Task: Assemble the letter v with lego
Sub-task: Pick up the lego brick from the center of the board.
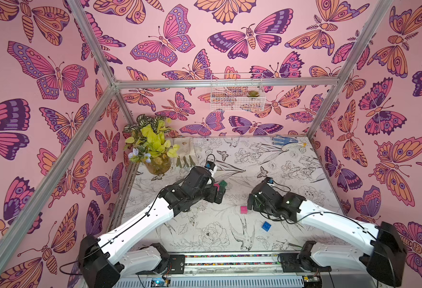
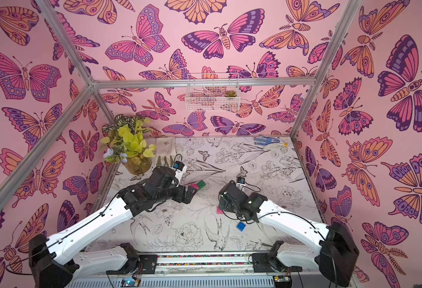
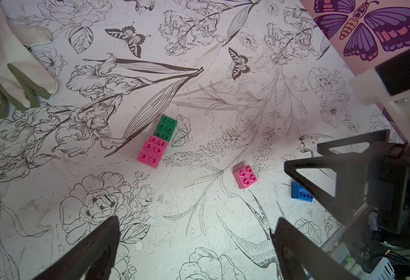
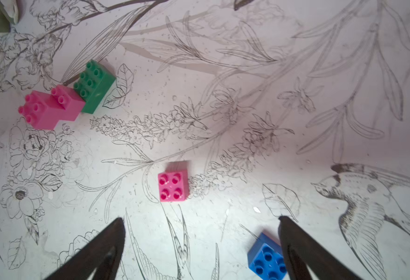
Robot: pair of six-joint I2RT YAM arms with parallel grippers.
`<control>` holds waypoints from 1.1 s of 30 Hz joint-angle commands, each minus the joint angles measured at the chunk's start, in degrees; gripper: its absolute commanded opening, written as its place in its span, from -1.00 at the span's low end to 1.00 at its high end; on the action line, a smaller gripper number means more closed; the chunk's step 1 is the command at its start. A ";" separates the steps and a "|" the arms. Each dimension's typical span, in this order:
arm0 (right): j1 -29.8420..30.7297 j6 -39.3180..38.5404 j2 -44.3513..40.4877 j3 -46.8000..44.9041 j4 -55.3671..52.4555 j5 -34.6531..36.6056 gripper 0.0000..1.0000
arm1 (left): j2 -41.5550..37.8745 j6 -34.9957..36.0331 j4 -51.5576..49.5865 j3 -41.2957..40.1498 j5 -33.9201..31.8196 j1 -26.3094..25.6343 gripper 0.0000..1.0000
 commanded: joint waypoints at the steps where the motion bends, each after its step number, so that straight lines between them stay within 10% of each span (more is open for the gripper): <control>1: 0.38 5.19 -5.21 -5.57 -1.27 0.33 0.98 | -1.11 -0.81 -0.25 -1.13 -0.38 -0.33 1.00; 7: 0.40 10.85 -9.66 -11.09 -4.78 1.26 0.96 | -1.08 -1.19 0.64 -1.51 1.08 -0.34 1.00; 13: 1.65 16.03 -7.95 -14.76 -0.79 -0.28 0.31 | -0.96 -2.06 1.48 -2.83 2.18 -0.32 1.00; 33: 8.86 25.37 2.81 -11.87 0.30 3.19 0.06 | -3.39 -0.94 3.91 -6.77 5.06 -0.30 1.00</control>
